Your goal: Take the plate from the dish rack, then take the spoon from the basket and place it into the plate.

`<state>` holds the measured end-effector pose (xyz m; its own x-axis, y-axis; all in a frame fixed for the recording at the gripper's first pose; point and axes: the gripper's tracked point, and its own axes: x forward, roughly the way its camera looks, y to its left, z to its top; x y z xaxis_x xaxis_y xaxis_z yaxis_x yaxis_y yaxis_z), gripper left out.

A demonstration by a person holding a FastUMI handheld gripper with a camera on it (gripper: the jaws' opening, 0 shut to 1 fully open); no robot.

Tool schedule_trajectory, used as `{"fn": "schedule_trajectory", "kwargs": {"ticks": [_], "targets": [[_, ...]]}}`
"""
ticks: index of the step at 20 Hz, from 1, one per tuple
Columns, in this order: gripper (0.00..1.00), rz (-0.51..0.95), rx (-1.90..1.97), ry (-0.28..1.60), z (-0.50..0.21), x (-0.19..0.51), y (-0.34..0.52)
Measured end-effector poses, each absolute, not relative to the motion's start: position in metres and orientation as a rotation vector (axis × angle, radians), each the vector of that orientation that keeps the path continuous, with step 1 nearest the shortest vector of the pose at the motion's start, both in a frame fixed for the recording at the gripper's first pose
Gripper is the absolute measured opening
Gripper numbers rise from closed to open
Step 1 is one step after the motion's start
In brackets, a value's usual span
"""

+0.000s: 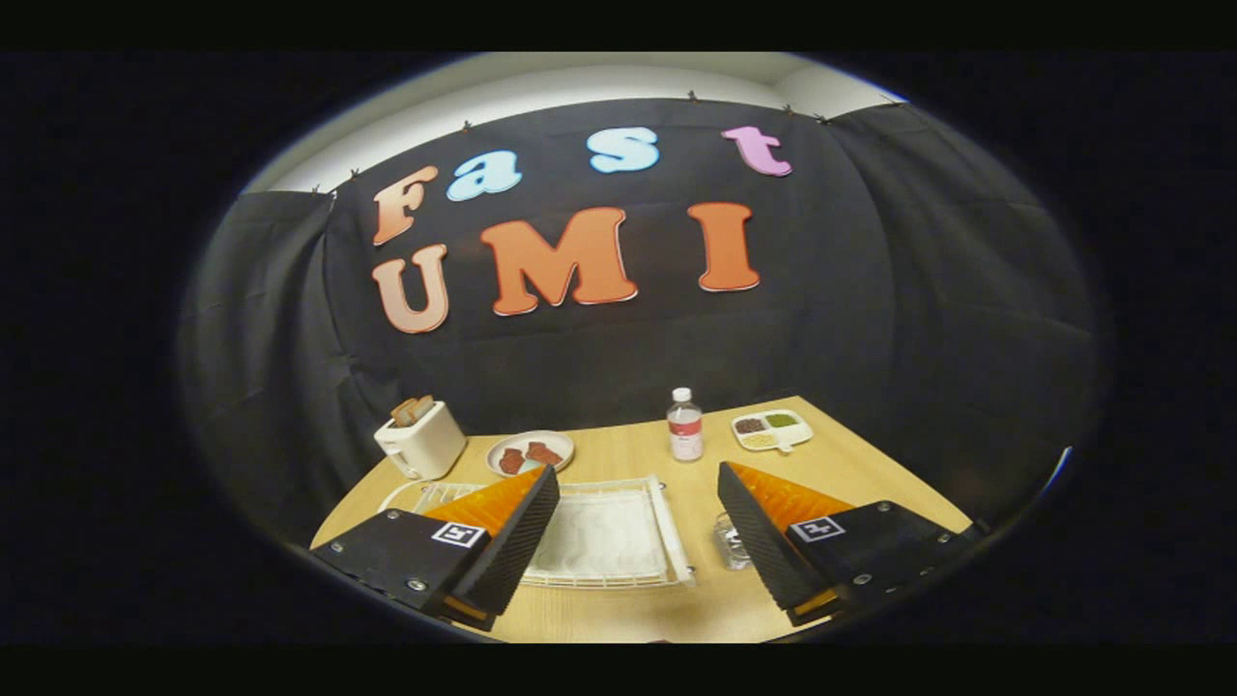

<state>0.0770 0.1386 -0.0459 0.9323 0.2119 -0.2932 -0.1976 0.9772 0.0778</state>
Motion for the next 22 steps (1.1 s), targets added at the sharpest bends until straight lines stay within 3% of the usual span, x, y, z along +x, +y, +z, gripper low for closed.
{"fn": "schedule_trajectory", "kwargs": {"ticks": [14, 19, 20, 22], "targets": [[0.99, 0.261, -0.04, 0.629, -0.158, 0.131, 0.244], [0.99, 0.198, -0.058, 0.696, -0.188, 0.14, 0.244], [0.98, 0.186, -0.066, 0.7, -0.191, 0.14, 0.245], [0.84, 0.162, -0.078, 0.74, -0.204, 0.137, 0.247]]}}
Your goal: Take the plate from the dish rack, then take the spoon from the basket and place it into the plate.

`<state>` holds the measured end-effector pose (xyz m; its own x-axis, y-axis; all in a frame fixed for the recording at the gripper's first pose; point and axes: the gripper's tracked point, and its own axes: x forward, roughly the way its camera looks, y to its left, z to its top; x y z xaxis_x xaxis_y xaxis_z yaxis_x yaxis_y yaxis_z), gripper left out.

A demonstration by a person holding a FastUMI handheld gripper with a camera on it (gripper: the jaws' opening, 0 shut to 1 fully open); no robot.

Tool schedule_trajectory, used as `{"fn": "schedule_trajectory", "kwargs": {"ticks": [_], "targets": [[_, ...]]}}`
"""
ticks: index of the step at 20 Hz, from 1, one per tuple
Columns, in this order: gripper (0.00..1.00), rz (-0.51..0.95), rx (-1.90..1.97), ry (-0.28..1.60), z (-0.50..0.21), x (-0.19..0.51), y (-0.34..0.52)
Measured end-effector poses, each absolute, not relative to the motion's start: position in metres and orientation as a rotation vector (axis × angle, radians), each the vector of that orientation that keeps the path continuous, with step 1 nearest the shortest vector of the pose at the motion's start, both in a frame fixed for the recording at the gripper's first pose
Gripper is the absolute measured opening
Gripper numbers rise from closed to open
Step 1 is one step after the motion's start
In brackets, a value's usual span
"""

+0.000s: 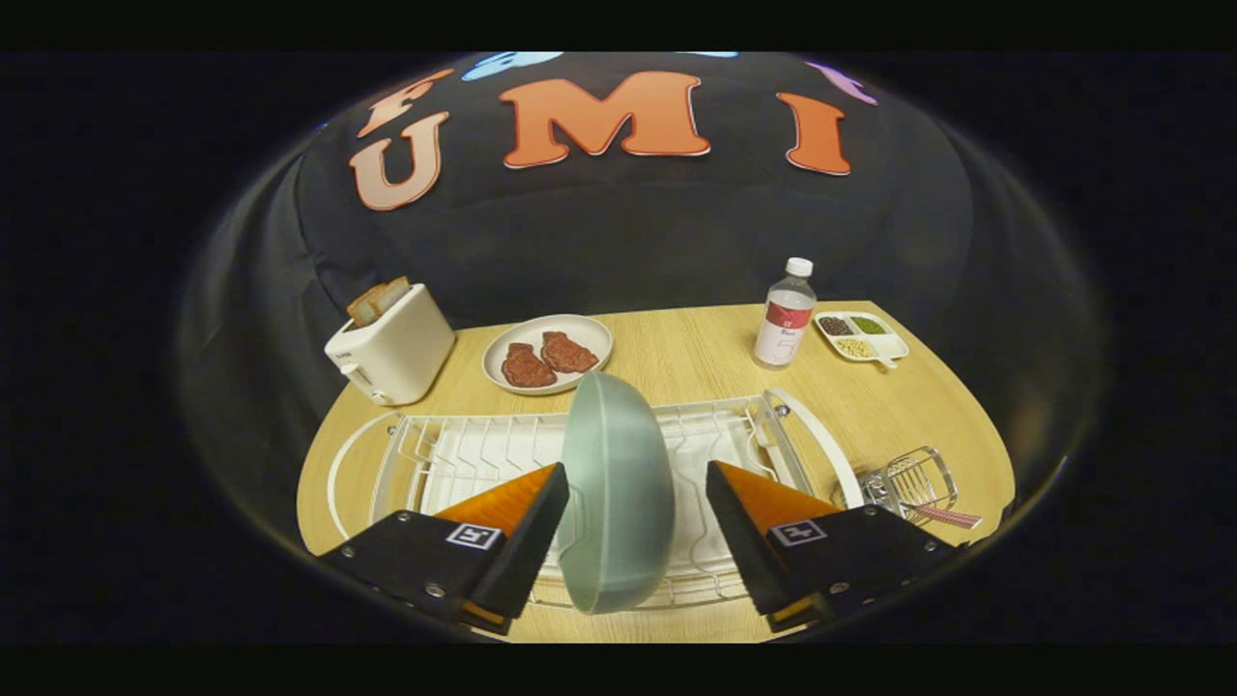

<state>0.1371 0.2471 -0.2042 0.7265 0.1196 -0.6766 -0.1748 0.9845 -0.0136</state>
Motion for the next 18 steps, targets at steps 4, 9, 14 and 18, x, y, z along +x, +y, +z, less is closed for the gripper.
{"fn": "schedule_trajectory", "kwargs": {"ticks": [4, 9, 14, 18], "targets": [[0.5, 0.072, -0.142, 0.756, -0.213, 0.139, 0.238], [0.3, 0.056, -0.139, 0.78, -0.21, 0.138, 0.249], [0.3, 0.043, -0.201, 0.735, -0.191, 0.14, 0.252], [0.3, 0.019, -0.217, 0.703, -0.178, 0.142, 0.243]]}}
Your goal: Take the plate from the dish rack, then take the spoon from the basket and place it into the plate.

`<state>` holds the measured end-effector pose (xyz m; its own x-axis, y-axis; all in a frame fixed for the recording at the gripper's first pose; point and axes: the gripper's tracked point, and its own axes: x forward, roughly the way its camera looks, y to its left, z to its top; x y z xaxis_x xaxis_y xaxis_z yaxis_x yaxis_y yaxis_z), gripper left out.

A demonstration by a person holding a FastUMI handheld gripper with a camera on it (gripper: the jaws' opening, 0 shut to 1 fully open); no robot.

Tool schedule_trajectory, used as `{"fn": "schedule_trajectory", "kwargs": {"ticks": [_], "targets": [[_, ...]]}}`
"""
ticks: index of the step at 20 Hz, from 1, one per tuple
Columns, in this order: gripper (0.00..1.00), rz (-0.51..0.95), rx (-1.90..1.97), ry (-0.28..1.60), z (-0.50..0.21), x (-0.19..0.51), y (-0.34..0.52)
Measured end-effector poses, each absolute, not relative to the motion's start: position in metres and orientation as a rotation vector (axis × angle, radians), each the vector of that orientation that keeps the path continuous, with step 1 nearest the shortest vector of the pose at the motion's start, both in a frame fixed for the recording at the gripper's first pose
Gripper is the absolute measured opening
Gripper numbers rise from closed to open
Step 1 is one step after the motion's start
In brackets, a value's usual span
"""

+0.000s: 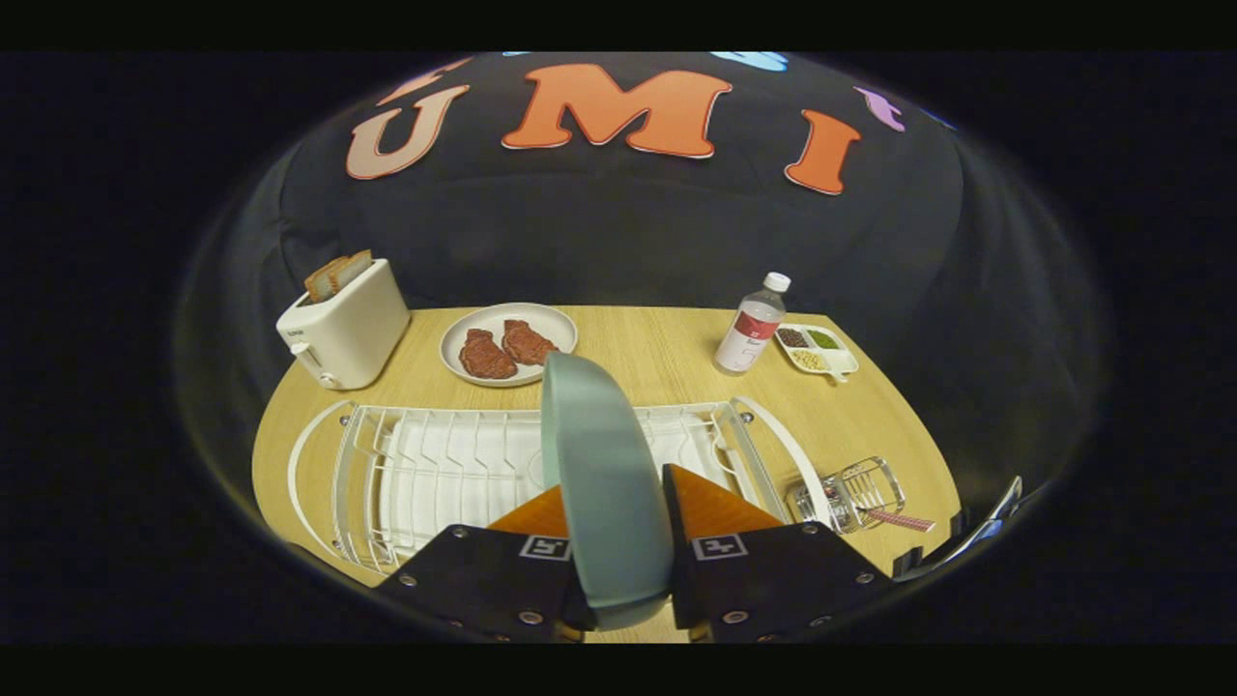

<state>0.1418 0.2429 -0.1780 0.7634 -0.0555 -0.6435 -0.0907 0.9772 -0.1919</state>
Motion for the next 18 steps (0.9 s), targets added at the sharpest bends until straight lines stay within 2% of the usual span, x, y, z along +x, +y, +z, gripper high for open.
{"fn": "schedule_trajectory", "kwargs": {"ticks": [13, 18], "targets": [[0.29, 0.061, 0.034, 0.667, -0.144, 0.119, 0.205], [0.29, 0.13, 0.208, 0.689, -0.143, 0.08, 0.187]]}}
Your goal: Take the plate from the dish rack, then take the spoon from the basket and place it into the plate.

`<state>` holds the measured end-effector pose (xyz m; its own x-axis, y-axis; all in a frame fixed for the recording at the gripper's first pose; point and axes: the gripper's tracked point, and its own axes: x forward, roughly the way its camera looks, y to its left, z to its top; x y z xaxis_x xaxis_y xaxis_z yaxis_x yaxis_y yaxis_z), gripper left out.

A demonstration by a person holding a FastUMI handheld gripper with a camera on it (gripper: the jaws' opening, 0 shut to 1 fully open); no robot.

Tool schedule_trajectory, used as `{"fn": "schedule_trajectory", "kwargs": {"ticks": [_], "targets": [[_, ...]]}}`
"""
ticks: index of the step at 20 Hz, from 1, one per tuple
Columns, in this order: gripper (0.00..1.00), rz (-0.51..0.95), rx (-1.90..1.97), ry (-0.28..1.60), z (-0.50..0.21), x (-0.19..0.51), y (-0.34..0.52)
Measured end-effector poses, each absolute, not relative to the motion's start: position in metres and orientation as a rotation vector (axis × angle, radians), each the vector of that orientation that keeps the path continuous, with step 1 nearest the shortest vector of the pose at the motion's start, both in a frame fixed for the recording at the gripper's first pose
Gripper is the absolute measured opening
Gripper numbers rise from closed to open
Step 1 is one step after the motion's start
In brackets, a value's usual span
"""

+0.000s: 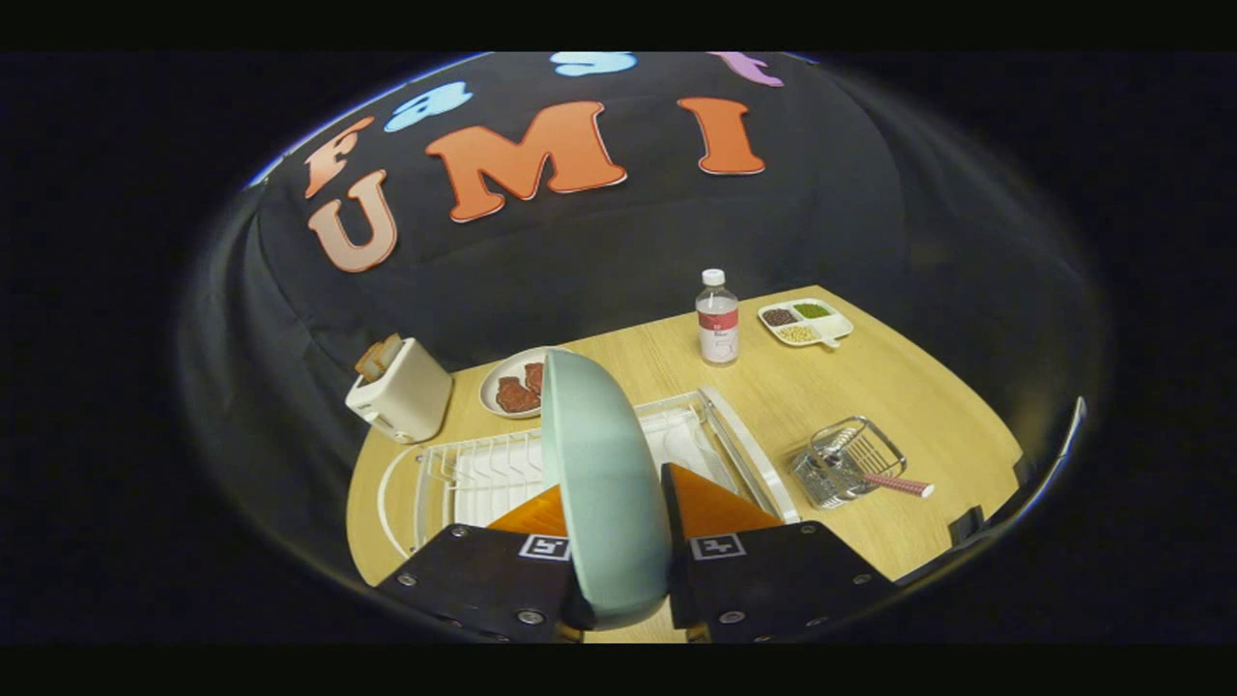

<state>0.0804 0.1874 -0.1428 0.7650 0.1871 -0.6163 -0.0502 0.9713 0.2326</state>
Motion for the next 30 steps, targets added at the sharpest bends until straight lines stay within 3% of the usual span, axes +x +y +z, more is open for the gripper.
{"fn": "schedule_trajectory", "kwargs": {"ticks": [7, 15, 21, 30], "targets": [[0.29, 0.225, 0.441, 0.756, -0.162, -0.009, 0.157], [0.28, 0.215, 0.617, 0.848, -0.227, -0.088, 0.129], [0.28, 0.205, 0.8, 0.942, -0.287, -0.108, 0.14], [0.28, 0.227, 0.871, 0.965, -0.329, -0.083, 0.174]]}}
